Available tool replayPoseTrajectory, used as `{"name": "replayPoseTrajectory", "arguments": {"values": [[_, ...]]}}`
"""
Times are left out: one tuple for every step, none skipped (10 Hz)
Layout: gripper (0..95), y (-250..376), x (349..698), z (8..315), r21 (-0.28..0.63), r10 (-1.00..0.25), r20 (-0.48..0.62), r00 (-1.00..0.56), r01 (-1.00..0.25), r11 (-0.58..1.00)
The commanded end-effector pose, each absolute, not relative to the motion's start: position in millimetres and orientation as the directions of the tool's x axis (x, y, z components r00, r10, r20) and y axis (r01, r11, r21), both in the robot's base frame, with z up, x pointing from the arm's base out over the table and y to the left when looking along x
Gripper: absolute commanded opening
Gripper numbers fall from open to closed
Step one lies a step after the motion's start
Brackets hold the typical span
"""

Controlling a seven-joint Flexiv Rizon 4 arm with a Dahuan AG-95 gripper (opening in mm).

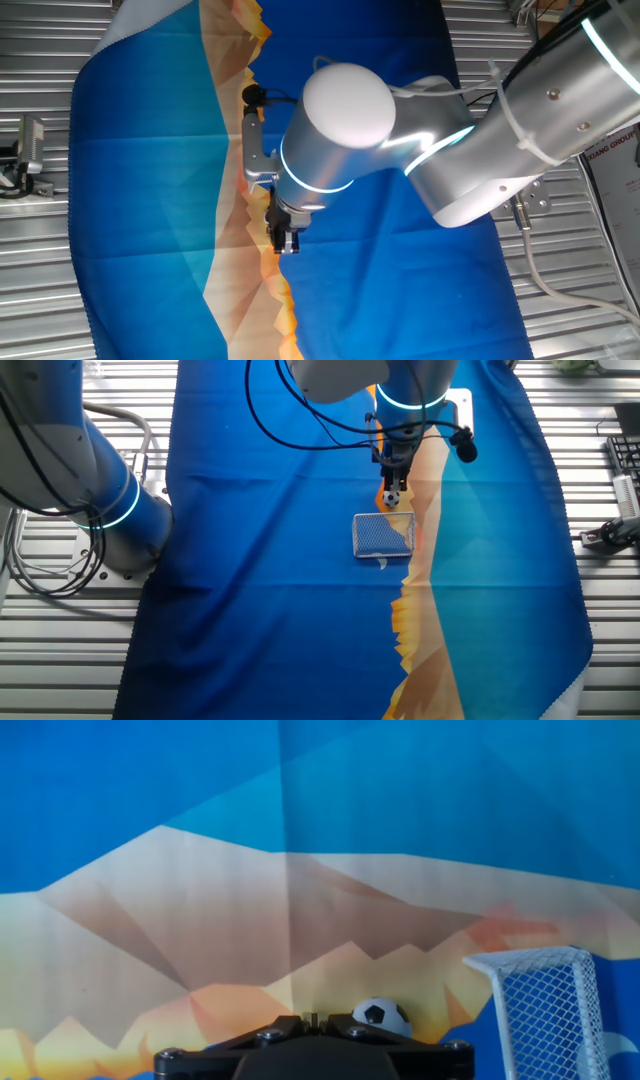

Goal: Push the soccer ball into the goal

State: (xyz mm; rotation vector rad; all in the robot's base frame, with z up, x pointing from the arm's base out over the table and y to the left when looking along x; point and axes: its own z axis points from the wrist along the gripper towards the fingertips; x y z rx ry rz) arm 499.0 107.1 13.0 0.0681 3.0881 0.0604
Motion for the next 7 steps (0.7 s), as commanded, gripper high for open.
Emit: {"name": "replayPoseTrajectory", "arguments": {"values": [[0.0,105.3,498.5,13.7,0.037,0.042,-0.050,-0.998,0.040,0.999],[0.0,105.2,498.5,13.6,0.039,0.042,-0.050,-0.998,0.041,0.998],[0.0,104.8,498.5,13.8,0.040,0.042,-0.050,-0.998,0.040,0.998],[0.0,104.1,498.4,13.9,0.041,0.040,-0.049,-0.998,0.038,0.998],[0.0,102.7,498.3,14.0,0.044,0.037,-0.049,-0.998,0.035,0.998],[0.0,102.1,498.4,13.8,0.045,0.036,-0.050,-0.998,0.034,0.998],[0.0,101.6,498.4,13.4,0.044,0.035,-0.050,-0.998,0.032,0.998]]}}
